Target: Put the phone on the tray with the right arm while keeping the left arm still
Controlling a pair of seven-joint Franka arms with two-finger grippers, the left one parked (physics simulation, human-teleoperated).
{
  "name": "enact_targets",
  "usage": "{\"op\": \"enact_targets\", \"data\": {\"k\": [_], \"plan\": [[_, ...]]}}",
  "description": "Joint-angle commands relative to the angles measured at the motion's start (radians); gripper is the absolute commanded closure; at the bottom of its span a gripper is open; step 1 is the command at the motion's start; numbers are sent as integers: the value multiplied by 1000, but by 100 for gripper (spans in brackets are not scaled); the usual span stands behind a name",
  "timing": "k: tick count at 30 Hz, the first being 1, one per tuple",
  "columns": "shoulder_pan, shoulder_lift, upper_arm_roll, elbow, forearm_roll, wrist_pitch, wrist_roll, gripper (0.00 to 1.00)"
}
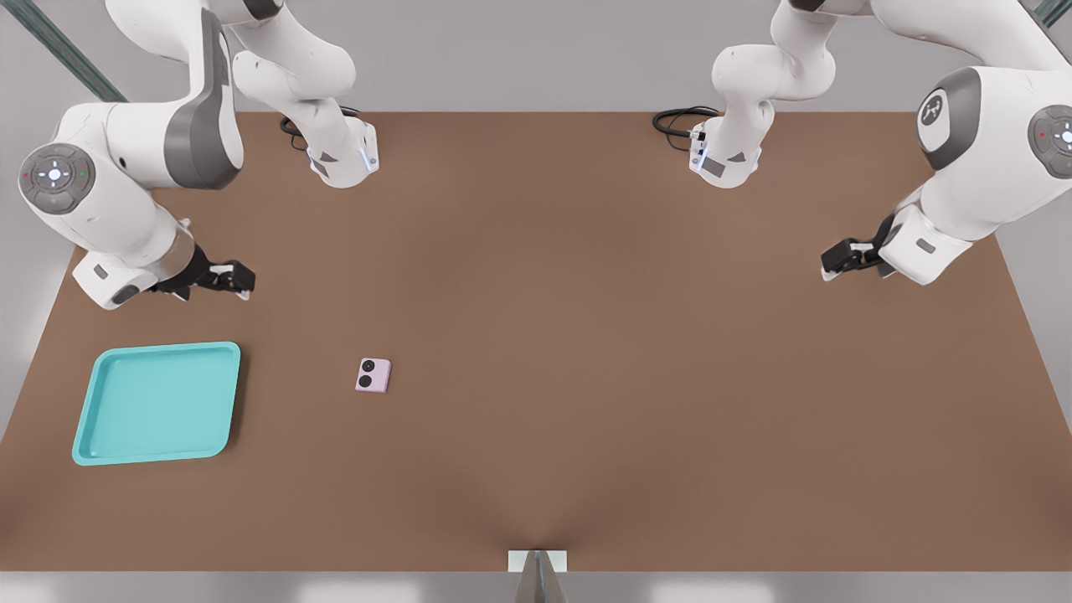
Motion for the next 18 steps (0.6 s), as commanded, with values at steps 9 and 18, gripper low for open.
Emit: {"op": "enact_targets", "data": {"k": [9, 18], "plan": [[97, 266, 30, -140, 5, 419, 113, 0], [175, 434, -17, -91, 97, 506, 413, 0]]}}
